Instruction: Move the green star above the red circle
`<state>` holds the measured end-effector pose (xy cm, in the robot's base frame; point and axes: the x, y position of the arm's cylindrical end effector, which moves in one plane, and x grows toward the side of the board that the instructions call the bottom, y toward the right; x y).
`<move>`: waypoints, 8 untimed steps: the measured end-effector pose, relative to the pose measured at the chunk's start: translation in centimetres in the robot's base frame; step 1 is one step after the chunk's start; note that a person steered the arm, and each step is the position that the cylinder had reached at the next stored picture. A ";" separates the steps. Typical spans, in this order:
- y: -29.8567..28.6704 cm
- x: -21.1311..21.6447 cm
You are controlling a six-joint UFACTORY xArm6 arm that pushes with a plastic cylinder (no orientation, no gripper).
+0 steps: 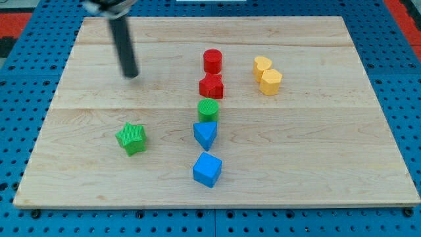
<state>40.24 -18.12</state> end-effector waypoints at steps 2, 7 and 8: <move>0.2 19.1; 8.7 3.4; 9.6 -2.9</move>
<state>37.29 -8.53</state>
